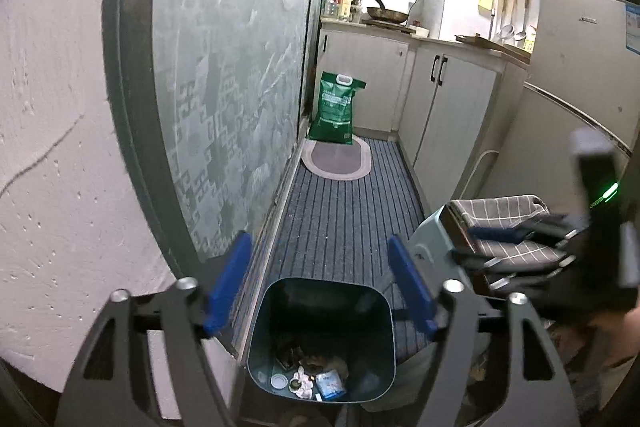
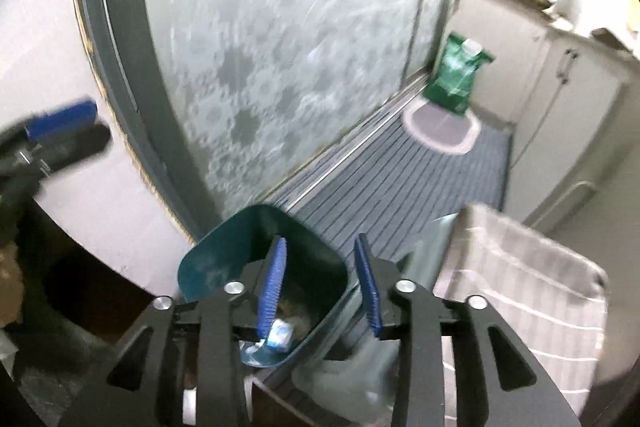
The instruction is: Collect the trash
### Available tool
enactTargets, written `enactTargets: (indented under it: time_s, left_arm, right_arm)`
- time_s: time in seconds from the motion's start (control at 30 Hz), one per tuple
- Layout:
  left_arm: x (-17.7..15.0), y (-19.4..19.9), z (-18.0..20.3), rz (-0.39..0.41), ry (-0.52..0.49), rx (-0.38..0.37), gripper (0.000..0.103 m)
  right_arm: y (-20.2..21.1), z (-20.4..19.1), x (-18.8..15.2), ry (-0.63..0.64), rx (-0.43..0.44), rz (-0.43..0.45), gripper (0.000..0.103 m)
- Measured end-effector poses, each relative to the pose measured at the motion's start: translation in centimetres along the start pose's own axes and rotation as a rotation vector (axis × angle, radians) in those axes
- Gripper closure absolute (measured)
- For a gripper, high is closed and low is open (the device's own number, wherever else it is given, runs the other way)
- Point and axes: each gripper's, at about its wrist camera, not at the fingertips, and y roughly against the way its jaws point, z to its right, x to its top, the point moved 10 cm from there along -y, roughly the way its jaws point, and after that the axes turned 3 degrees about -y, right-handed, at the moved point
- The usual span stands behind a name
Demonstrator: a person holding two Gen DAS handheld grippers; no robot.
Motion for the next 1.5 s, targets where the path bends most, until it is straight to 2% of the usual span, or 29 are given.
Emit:
enactTargets:
  time_s: [0.13,0.2,0.37,0.43,0.63,0.73,0.83,0.97,1.23,1.5]
  left_arm:
    - [-0.1,0.2,0.9,0.014,0.002,-0.004,0.009]
    - [-0.2,0.1,1.4,0.007,0.017,-0.002,0.007]
    - [-0.3,0.0,3.5,-0.005,0.016,-0.017,0.003]
    - [-0.6,-0.2,4.5,-0.021,0.016,-0.024,0.003]
    - [-1.9,-0.4,6.6,-0.038,0.012,-0.015,0.003]
    - [-2.5,-0.3,7.4,-0.039,0.003,0.001,0.003]
    - [-3.2,-0.3,7.7,-0.051,0.0,0.022,0.003]
    - [-3.5,0.0,8.6,-0.053,-0.007,0.014,0.003]
    - [-3.7,-0.2,10.4,-0.059,-0.038,0.001,0.003]
    - [-4.2,-0.6,10.3,-0.075,-0.043,0.021,0.003]
  right_arm:
    - [4.7,4.0,0.2,-0.061,-0.046,0.079,0.044]
    - [6.5,5.8,0.0,-0.083,-0.079,0.103,0.04]
    - [12.2,11.4,-1.6,-0.144,-0.185,0.197,0.009]
    - [14.5,13.3,-2.9,-0.164,-0.213,0.235,0.004]
    - [17.4,15.9,-7.6,-0.235,-0.238,0.248,0.004]
    - [17.8,16.5,-9.5,-0.222,-0.257,0.234,0.004]
    - [18.0,17.1,-10.7,-0.23,-0.247,0.227,0.004]
    - [18.1,17.4,-12.1,-0.237,-0.238,0.213,0.004]
    - [17.7,17.9,-13.1,-0.254,-0.198,0.194,0.004]
    - [17.0,16.5,-13.1,-0.205,-0.188,0.177,0.004]
